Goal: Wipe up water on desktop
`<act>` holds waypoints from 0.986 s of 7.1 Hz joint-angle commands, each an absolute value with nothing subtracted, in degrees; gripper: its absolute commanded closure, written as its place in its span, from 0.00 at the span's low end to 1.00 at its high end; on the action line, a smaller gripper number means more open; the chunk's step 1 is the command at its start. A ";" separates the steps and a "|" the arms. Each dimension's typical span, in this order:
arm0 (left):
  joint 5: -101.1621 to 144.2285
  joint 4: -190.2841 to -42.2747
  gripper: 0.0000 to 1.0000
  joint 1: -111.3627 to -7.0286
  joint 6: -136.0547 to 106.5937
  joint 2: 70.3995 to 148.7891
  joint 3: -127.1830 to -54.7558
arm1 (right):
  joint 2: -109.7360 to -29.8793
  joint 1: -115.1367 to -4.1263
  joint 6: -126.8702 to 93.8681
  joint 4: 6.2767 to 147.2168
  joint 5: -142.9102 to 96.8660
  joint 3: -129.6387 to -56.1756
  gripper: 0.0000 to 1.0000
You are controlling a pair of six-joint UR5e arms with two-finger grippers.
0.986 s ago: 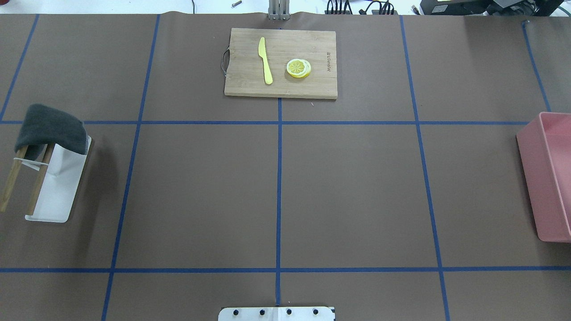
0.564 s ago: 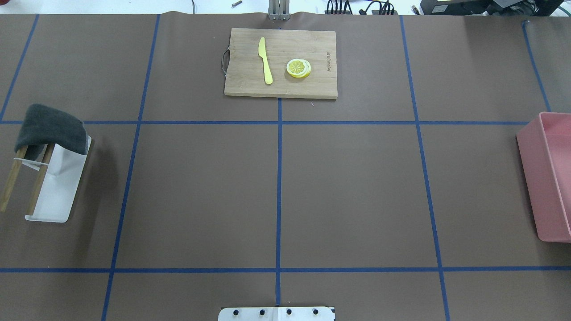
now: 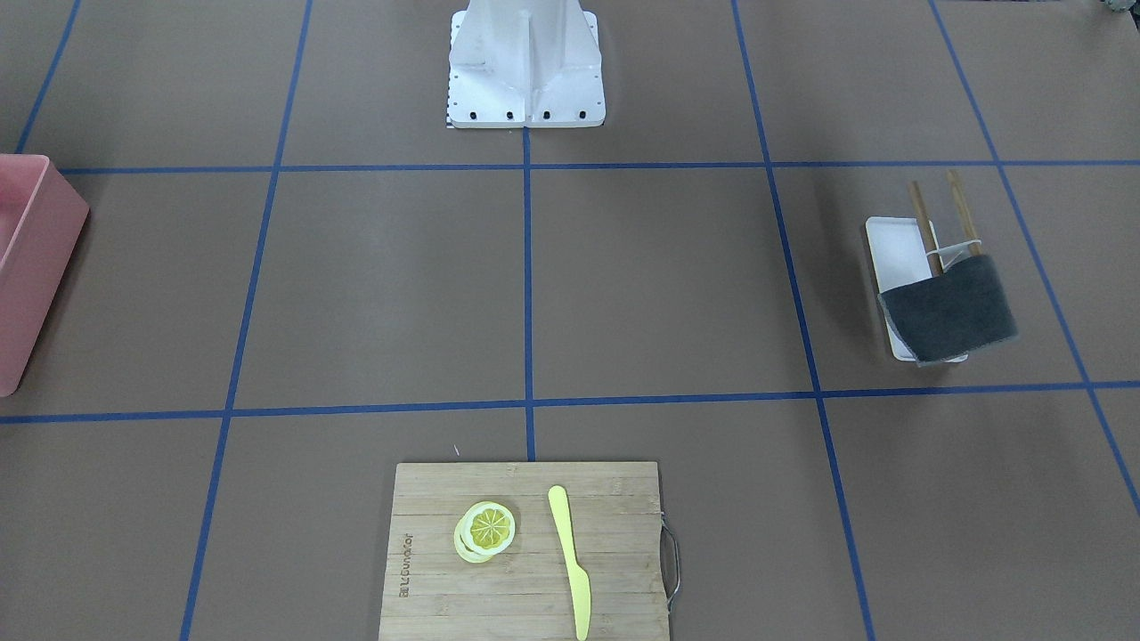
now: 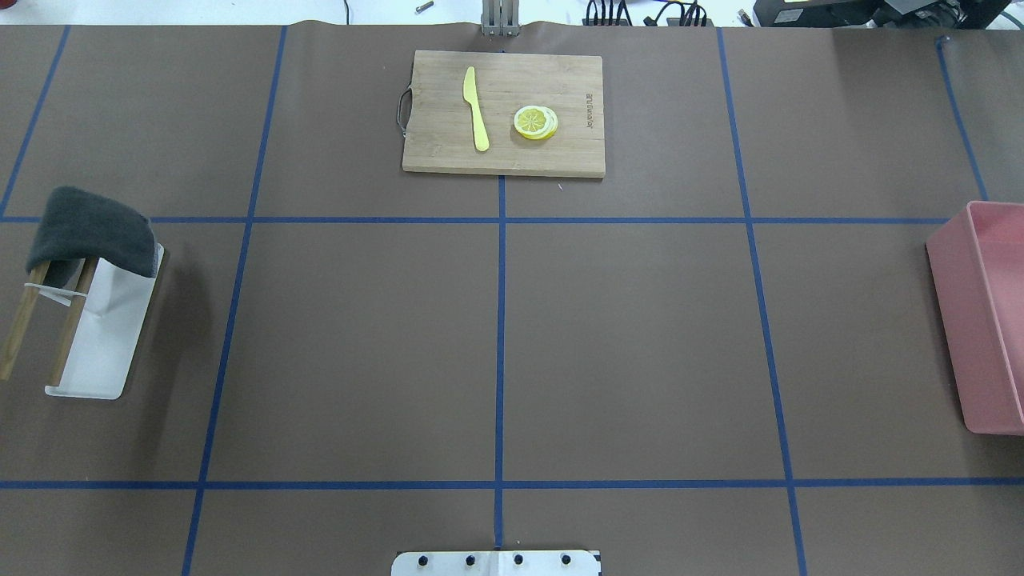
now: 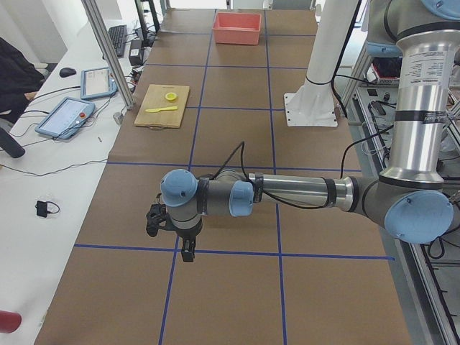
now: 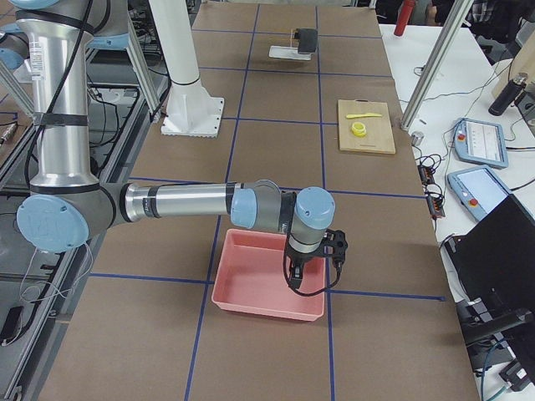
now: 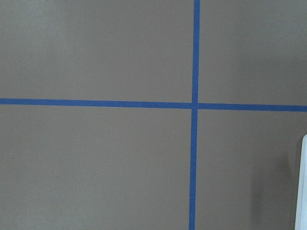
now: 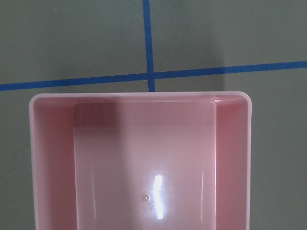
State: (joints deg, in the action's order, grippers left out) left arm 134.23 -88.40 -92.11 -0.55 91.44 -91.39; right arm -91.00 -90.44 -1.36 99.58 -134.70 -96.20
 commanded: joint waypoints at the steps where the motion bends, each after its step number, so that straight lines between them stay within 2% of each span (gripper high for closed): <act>1: 133.95 -88.42 0.02 -92.02 -0.53 91.76 -91.41 | -91.05 -90.44 -1.41 99.58 -134.74 -97.20 0.00; 7: 134.30 -88.95 0.02 -91.76 -0.53 91.49 -92.90 | -90.79 -90.44 -1.41 99.58 -134.38 -97.90 0.00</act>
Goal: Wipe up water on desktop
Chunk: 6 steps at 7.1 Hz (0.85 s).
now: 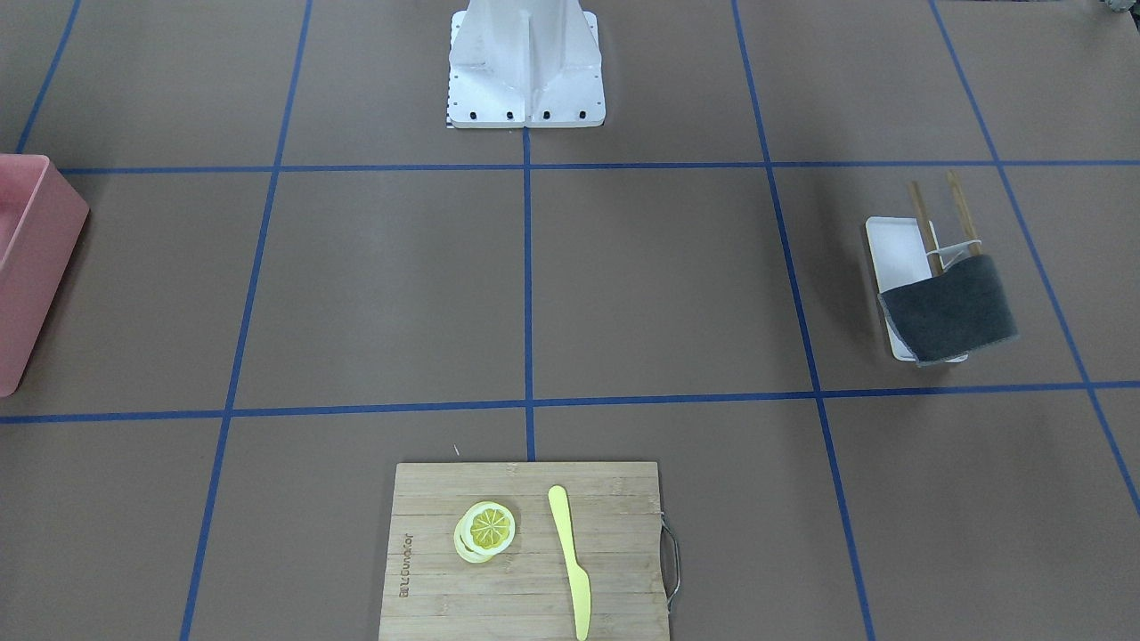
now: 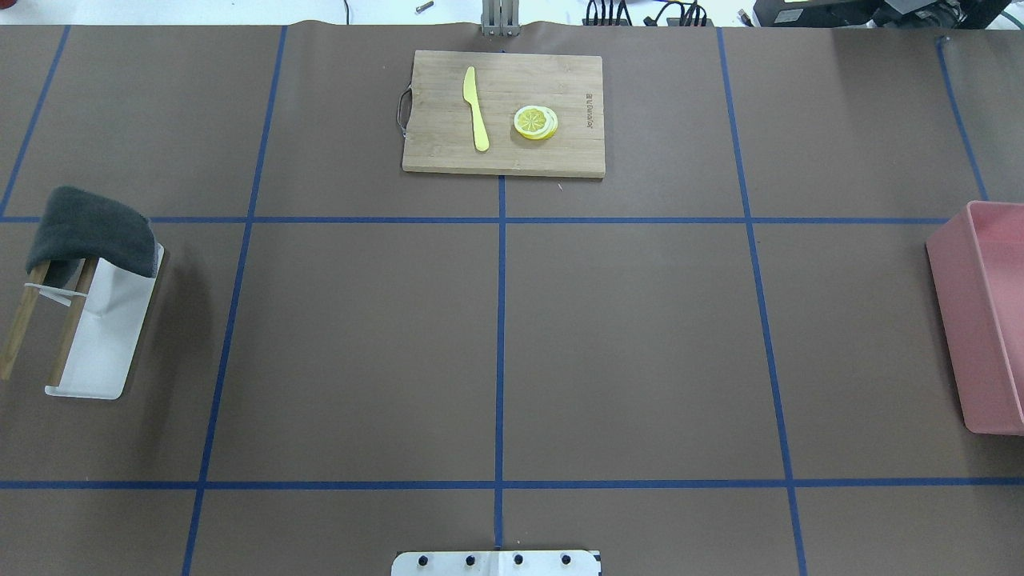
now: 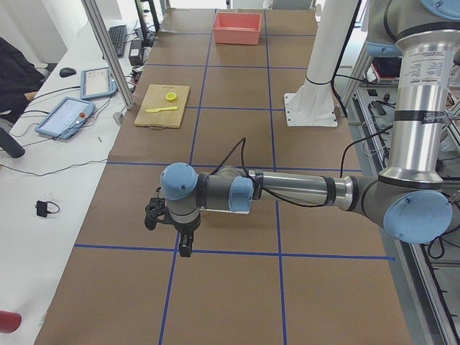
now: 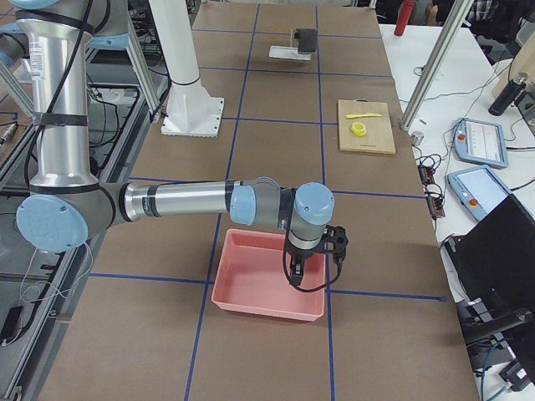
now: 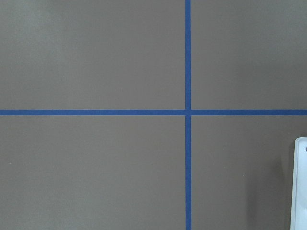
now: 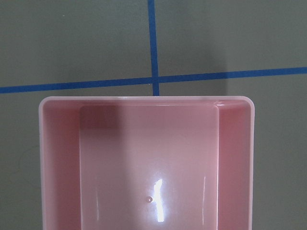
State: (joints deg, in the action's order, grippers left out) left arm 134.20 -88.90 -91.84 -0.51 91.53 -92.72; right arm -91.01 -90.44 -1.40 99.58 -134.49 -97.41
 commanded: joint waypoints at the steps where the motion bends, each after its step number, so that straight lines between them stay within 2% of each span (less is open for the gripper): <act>1: 134.30 -89.12 0.02 -91.76 -0.44 91.76 -92.99 | -90.62 -90.44 -1.32 99.58 -134.12 -97.91 0.00; 6: 134.47 -91.23 0.02 -91.41 -0.96 91.75 -95.53 | -91.14 -90.35 -1.49 97.47 -136.39 -97.91 0.00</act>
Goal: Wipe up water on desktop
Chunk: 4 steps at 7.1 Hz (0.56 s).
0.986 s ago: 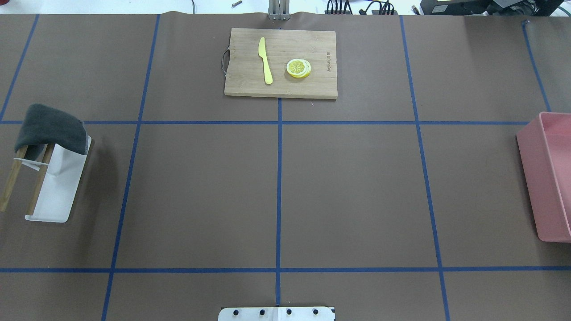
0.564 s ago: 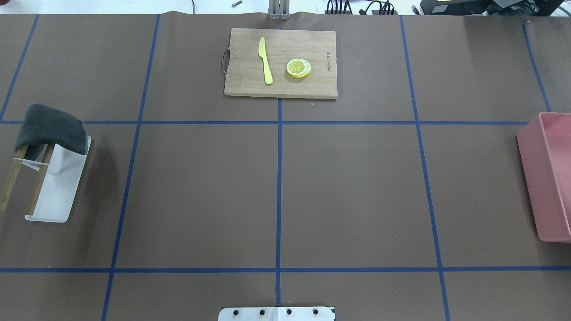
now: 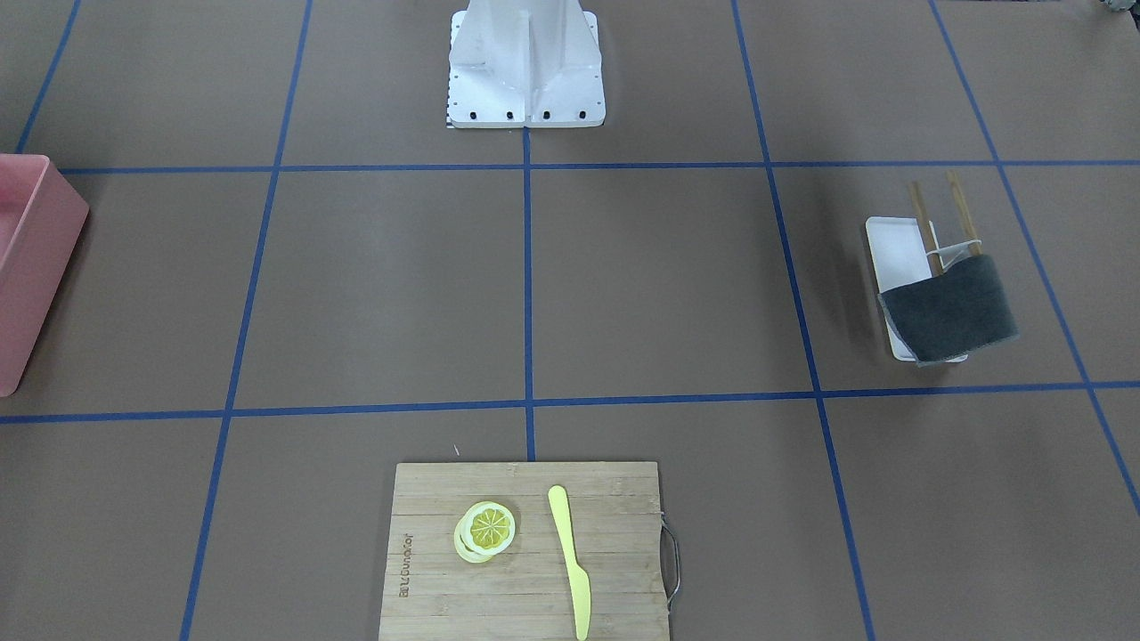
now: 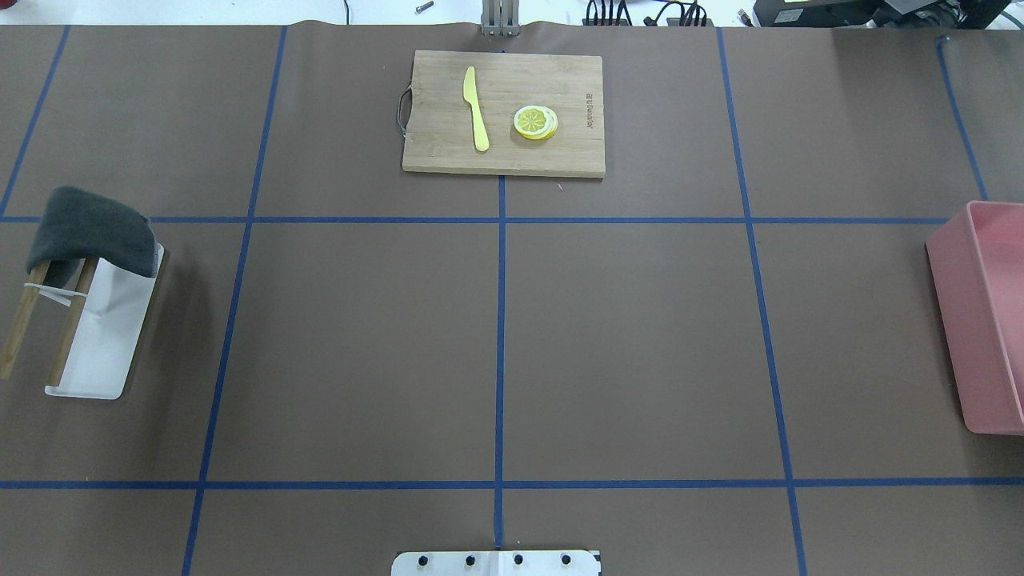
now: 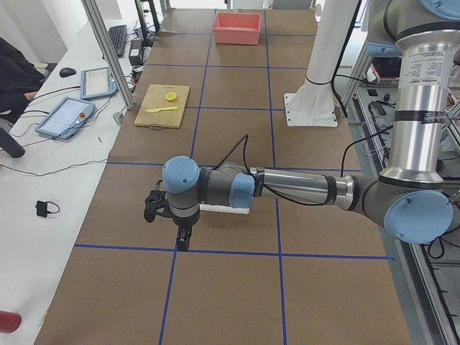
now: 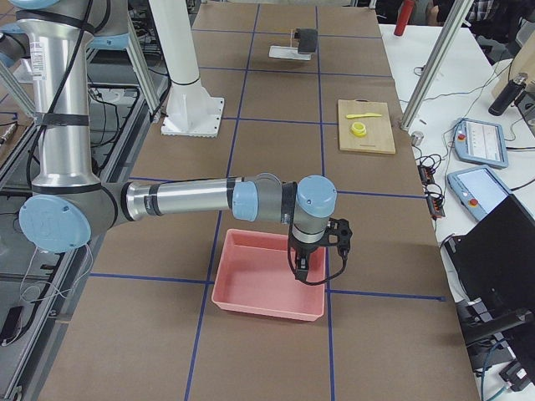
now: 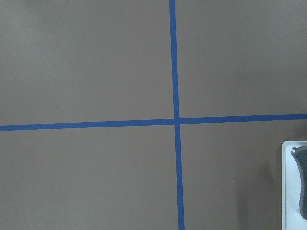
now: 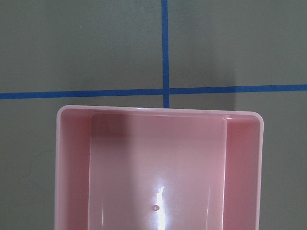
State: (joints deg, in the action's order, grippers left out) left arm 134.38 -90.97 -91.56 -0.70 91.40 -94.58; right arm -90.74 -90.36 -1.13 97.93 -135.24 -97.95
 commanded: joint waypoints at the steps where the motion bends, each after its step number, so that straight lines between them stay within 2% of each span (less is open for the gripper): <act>1: 136.65 -91.49 0.02 -91.41 -6.36 92.28 -96.84 | -90.62 -90.35 -1.67 97.47 -137.54 -96.60 0.00; 4: 142.92 -95.24 0.02 -86.16 -18.62 94.04 -96.68 | -90.53 -90.35 -0.96 95.29 -138.69 -95.89 0.00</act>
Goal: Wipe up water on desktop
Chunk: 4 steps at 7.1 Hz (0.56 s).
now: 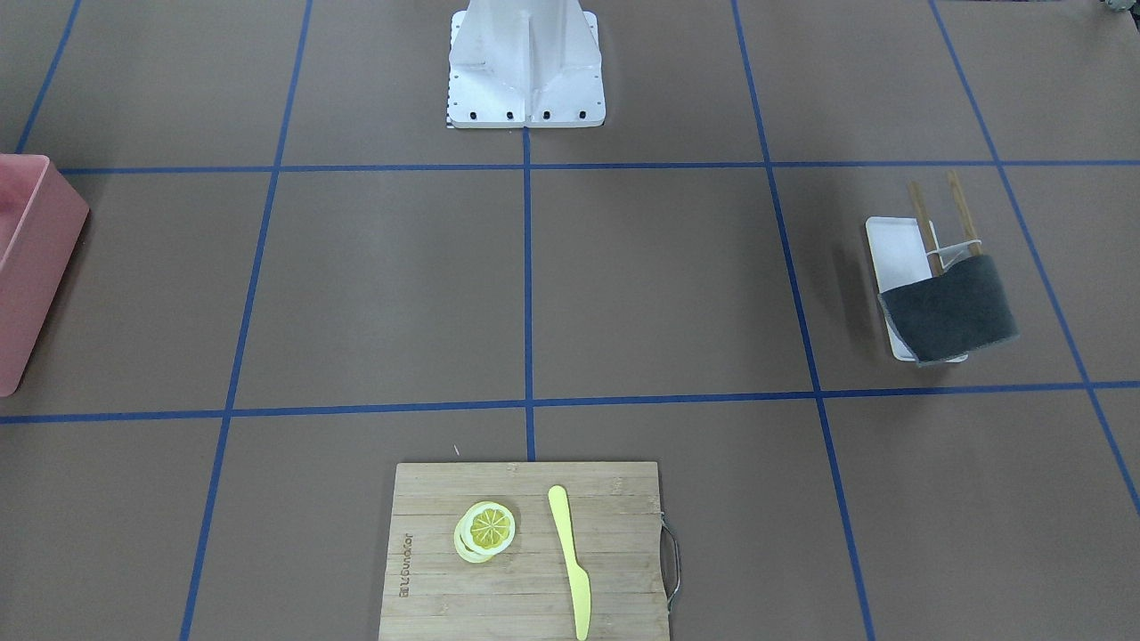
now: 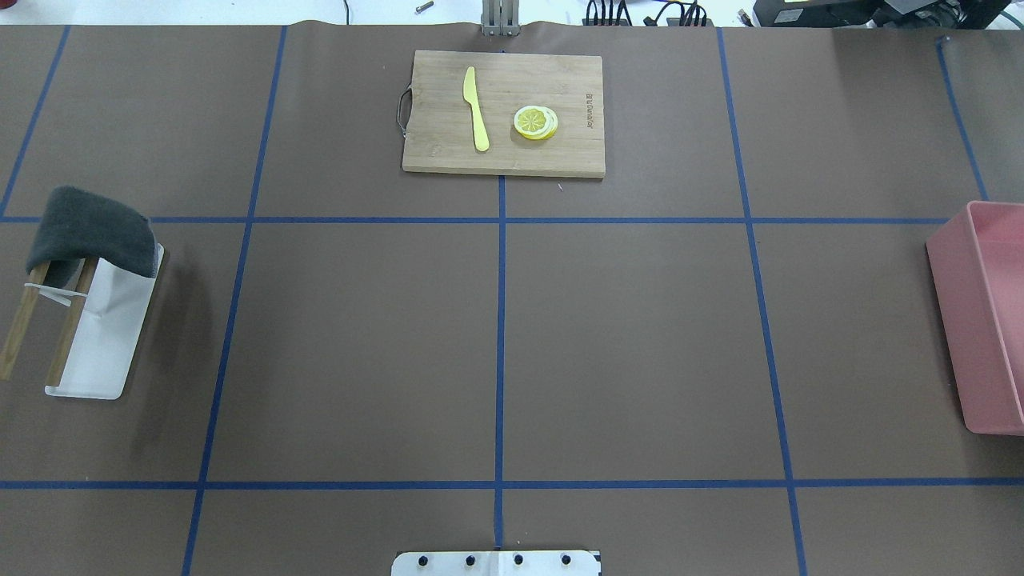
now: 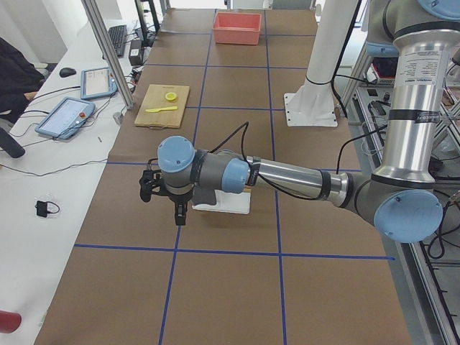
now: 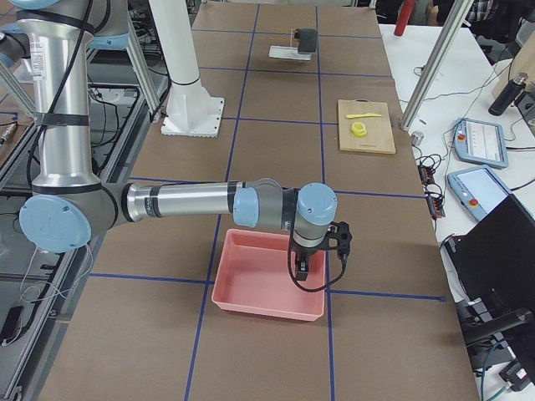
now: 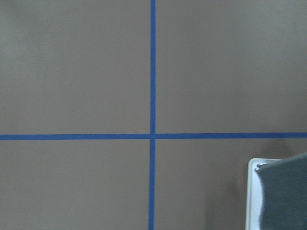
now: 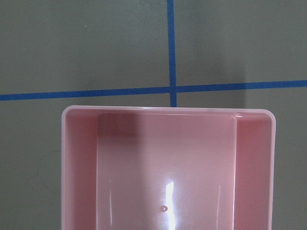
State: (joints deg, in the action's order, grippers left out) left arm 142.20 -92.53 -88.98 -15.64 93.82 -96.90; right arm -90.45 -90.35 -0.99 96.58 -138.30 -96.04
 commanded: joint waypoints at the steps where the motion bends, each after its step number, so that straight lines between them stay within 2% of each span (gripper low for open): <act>1: 142.82 -97.45 0.02 -84.57 -22.98 93.69 -96.51 | -90.70 -90.35 -1.31 94.40 -138.69 -95.54 0.00; 4: 138.82 -110.60 0.02 -76.50 -41.08 93.60 -95.11 | -90.97 -90.35 -1.32 94.31 -138.87 -95.54 0.00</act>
